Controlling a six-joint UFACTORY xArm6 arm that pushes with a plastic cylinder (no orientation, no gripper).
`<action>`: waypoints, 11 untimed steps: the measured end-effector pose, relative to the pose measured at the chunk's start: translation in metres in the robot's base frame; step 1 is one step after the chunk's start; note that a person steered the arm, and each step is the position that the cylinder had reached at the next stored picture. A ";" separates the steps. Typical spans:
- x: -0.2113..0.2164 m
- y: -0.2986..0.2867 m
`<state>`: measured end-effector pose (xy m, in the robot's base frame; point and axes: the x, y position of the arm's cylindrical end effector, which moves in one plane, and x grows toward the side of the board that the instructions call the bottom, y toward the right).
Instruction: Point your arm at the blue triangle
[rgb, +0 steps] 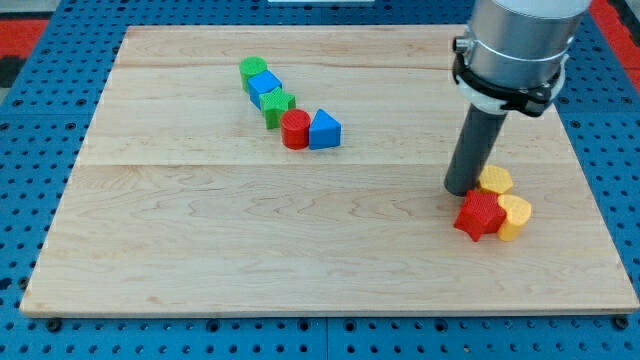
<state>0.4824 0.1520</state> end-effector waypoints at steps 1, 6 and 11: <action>-0.009 0.000; -0.182 -0.067; -0.109 -0.166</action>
